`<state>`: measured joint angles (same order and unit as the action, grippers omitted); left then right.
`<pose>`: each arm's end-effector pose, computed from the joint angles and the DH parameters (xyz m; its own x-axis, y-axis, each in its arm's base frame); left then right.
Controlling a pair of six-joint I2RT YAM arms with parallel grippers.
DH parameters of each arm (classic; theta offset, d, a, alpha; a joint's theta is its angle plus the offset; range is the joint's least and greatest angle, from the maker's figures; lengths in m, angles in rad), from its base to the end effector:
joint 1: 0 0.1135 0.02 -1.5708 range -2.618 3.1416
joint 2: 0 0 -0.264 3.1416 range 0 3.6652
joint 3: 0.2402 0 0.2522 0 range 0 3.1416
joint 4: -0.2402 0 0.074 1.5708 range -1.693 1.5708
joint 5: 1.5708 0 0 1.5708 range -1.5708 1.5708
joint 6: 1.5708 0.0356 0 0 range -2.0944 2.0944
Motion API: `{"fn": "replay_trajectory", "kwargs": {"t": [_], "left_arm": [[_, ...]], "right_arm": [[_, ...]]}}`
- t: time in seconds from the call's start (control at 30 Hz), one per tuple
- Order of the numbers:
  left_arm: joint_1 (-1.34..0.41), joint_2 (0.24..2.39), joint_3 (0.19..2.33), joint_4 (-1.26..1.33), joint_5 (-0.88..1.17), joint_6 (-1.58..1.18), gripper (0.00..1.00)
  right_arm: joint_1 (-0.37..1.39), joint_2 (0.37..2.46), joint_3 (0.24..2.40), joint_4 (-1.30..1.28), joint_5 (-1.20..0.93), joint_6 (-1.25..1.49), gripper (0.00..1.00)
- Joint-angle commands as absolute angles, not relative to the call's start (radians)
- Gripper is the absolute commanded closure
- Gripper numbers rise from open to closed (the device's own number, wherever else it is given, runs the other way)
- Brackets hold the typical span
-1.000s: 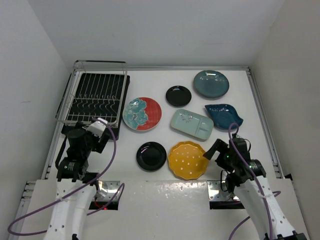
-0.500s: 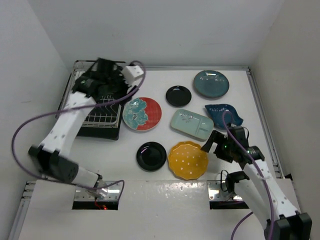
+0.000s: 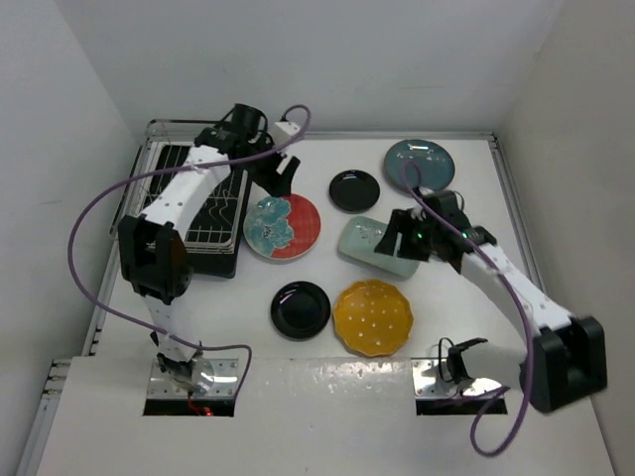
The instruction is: Load the plates into the dish rack
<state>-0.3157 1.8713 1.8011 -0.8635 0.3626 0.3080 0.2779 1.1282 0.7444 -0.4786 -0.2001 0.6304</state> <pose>0.3863 -0.1395 0.3221 -0.5793 0.4874 -0.6533 0.6994 0.7088 -0.0914 0.2167 0.0692 0.2333 -0.8217 0.3664 -0.4366 0.1128 0.8554 0.5055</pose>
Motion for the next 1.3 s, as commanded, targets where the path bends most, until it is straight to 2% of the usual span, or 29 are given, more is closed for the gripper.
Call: {"fn": "replay_trajectory", "kwargs": {"t": [0.0,0.03,0.07,0.1,0.13,0.2,0.27,0.37,0.43,0.57,0.7,0.77,0.9,0.93,1.0,1.1,1.27], "left_arm": [[-0.267,1.783,1.845,-0.821,0.465,0.29,0.19],[-0.258,1.755,1.835,-0.821,0.465,0.299,0.18],[-0.258,1.743,1.835,-0.821,0.465,0.299,0.18],[-0.249,1.732,1.835,-0.821,0.465,0.313,0.17],[-0.249,1.723,1.824,-0.821,0.465,0.313,0.17],[-0.235,1.7,1.824,-0.821,0.454,0.313,0.16],[-0.201,1.686,1.803,-0.831,0.454,0.313,0.16],[-0.161,1.672,1.79,-0.842,0.445,0.313,0.16],[-0.14,1.663,1.79,-0.842,0.445,0.322,0.16],[-0.101,1.675,1.781,-0.842,0.472,0.311,0.16],[-0.092,1.686,1.781,-0.842,0.485,0.311,0.16],[-0.092,1.686,1.781,-0.842,0.485,0.311,0.16],[-0.092,1.695,1.781,-0.842,0.485,0.311,0.16],[-0.092,1.695,1.781,-0.842,0.485,0.311,0.16],[-0.092,1.686,1.781,-0.842,0.494,0.311,0.16],[-0.092,1.686,1.755,-0.842,0.52,0.311,0.16],[-0.101,1.695,1.724,-0.842,0.552,0.33,0.13]], "right_arm": [[0.342,1.291,0.953,-0.275,-0.27,0.588,0.38],[0.351,1.439,0.995,-0.258,-0.281,0.584,0.5],[0.35,1.489,1.035,-0.256,-0.334,0.583,0.52],[0.353,1.54,1.116,-0.252,-0.345,0.586,0.5],[0.351,1.704,1.209,-0.262,-0.363,0.594,0.44],[0.351,1.86,1.347,-0.293,-0.419,0.601,0.37],[0.362,2.042,1.525,-0.343,-0.443,0.597,0.34],[0.371,2.205,1.644,-0.377,-0.486,0.61,0.34],[0.37,2.238,1.66,-0.364,-0.538,0.64,0.34],[0.382,2.305,1.651,-0.281,-0.575,0.672,0.41],[0.402,2.315,1.611,-0.215,-0.609,0.677,0.41],[0.41,2.33,1.611,-0.21,-0.597,0.687,0.45],[0.41,2.39,1.615,-0.186,-0.588,0.735,0.65],[0.405,2.396,1.609,-0.17,-0.589,0.738,0.8],[0.4,2.388,1.592,-0.153,-0.588,0.752,0.99],[0.368,2.317,1.536,-0.112,-0.595,0.755,1.0],[0.311,2.047,1.375,-0.028,-0.607,0.655,1.0]]}}
